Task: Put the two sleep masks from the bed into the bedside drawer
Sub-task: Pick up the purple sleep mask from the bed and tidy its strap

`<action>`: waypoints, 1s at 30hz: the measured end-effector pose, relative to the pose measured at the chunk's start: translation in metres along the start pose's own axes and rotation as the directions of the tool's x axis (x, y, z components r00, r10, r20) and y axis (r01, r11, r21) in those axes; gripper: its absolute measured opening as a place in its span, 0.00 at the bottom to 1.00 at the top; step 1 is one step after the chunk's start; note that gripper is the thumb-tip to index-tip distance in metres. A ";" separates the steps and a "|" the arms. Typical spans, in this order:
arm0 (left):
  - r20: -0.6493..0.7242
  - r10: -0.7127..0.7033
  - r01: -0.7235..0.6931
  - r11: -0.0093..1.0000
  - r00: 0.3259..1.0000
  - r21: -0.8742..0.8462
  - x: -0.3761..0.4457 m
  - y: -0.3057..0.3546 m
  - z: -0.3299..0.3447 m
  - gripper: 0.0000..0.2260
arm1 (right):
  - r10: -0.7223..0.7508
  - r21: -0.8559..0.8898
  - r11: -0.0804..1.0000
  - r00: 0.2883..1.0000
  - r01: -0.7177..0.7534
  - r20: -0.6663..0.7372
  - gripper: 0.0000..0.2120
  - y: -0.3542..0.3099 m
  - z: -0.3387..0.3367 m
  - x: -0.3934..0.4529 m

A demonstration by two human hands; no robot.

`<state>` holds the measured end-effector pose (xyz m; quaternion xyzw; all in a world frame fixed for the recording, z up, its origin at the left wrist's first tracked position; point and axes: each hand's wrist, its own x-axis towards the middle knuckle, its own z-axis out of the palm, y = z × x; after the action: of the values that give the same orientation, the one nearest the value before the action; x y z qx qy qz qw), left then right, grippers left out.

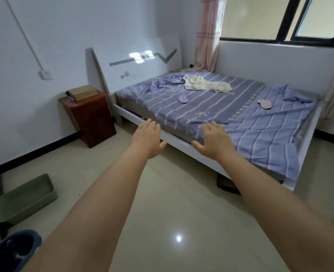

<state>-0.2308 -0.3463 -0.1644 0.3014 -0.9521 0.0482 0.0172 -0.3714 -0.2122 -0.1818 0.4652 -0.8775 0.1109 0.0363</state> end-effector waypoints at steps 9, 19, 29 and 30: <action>0.033 0.044 -0.043 0.999 0.999 -0.023 0.293 -0.039 0.036 0.28 | 0.059 0.034 0.998 0.998 -0.060 0.022 0.29 0.071 0.048 0.274; 0.135 -0.014 0.027 0.996 0.991 -0.090 0.610 -0.077 0.084 0.27 | 0.048 0.074 0.996 0.994 -0.055 0.095 0.28 0.155 0.106 0.594; 0.242 0.099 -0.081 0.993 0.965 -0.081 0.908 -0.175 0.177 0.27 | 0.187 0.162 0.963 0.969 -0.213 0.160 0.25 0.182 0.229 0.869; 0.259 0.121 -0.104 0.991 0.958 -0.079 0.938 -0.183 0.187 0.27 | 0.228 0.167 0.952 0.957 -0.258 0.179 0.24 0.187 0.241 0.891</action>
<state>-0.8936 -1.0509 -0.2772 0.2499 -0.9626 -0.0224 -0.1025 -1.0186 -0.8858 -0.2975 0.3619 -0.9138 0.1600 -0.0915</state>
